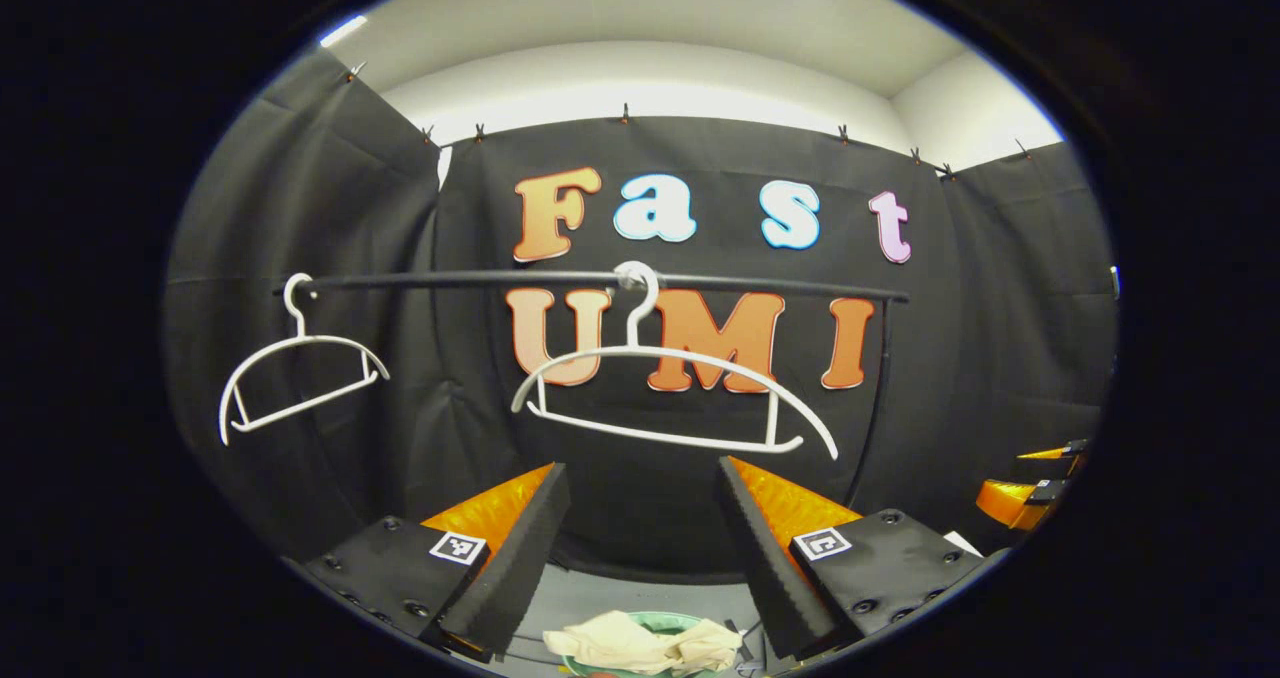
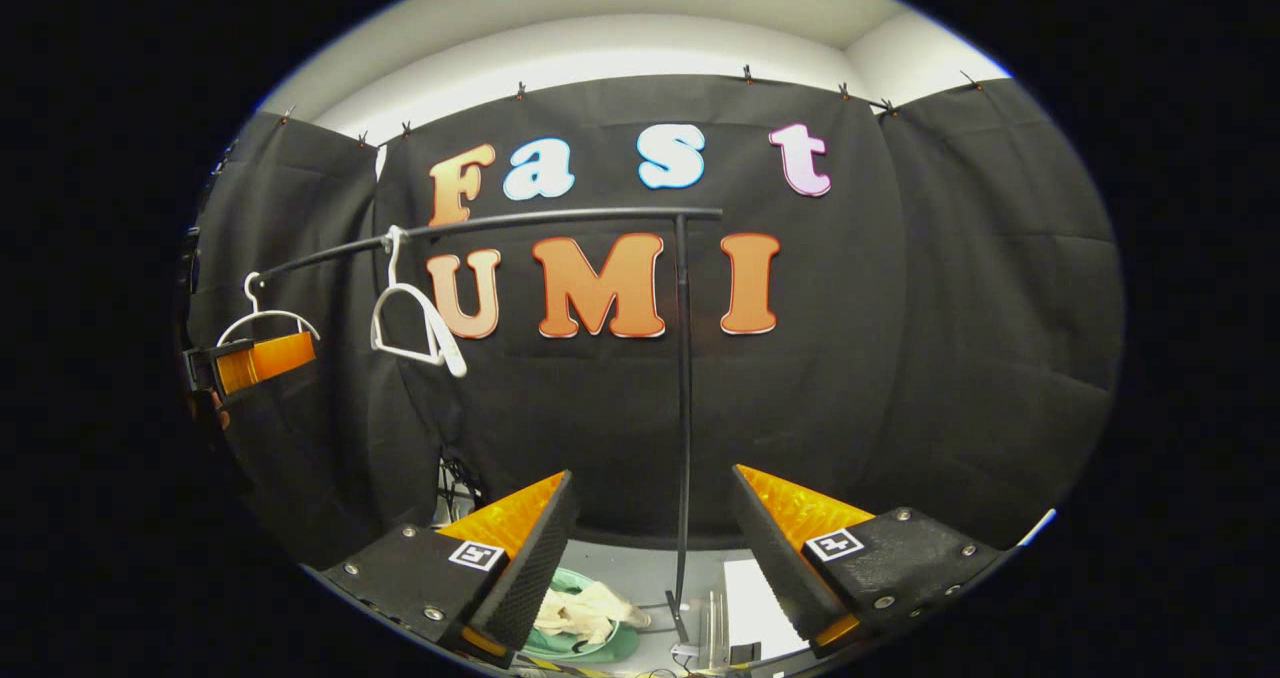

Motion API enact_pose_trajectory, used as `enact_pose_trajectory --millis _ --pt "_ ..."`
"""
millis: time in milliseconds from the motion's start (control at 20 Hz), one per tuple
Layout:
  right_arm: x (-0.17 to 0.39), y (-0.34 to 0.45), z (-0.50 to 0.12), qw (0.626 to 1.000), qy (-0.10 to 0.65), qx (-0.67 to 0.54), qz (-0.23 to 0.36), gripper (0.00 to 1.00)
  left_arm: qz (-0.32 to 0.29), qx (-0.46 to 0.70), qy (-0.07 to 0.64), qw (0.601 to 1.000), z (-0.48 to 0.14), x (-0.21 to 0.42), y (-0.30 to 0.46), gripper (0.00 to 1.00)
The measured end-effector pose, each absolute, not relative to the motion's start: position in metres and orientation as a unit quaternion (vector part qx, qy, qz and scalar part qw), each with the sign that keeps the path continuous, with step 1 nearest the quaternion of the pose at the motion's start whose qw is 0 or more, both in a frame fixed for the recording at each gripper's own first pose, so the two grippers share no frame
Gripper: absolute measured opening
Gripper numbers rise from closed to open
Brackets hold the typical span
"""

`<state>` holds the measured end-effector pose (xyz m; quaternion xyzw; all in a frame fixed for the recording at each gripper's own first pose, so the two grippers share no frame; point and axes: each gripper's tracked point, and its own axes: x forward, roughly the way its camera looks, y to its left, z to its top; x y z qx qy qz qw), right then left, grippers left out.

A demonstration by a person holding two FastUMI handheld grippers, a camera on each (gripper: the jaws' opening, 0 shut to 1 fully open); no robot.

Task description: Grasp the clothes on the hanger with both hands and then place them into the laundry hamper below.

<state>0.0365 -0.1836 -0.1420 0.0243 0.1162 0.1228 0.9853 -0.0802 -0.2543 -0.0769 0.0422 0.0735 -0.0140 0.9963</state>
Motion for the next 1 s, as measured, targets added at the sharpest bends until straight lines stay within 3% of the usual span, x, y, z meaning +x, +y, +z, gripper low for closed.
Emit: enact_pose_trajectory --millis 250,300,400,850,900,1000 --pt "0.031 -0.191 -0.119 0.989 0.087 0.012 0.120 0.94 0.005 0.038 0.035 0.999 -0.044 -0.090 -0.241 0.94" --pt "0.029 -0.192 -0.116 0.989 0.083 0.011 0.121 0.98 0.009 0.040 0.031 0.999 -0.042 -0.093 -0.240 0.94" --pt "0.025 -0.191 -0.109 0.990 0.072 0.011 0.124 0.94 0.014 0.042 0.025 0.999 -0.039 -0.095 -0.237 0.94" --pt "0.022 -0.182 -0.097 0.989 0.056 0.016 0.139 0.94 0.035 0.048 0.009 0.998 -0.028 -0.095 -0.226 0.94" --pt "0.023 -0.182 -0.097 0.989 0.055 0.017 0.139 1.00 0.037 0.047 0.006 0.998 -0.026 -0.097 -0.225 0.94" --pt "0.023 -0.183 -0.098 0.989 0.056 0.020 0.139 1.00 0.040 0.047 0.003 0.998 -0.025 -0.098 -0.221 0.94"
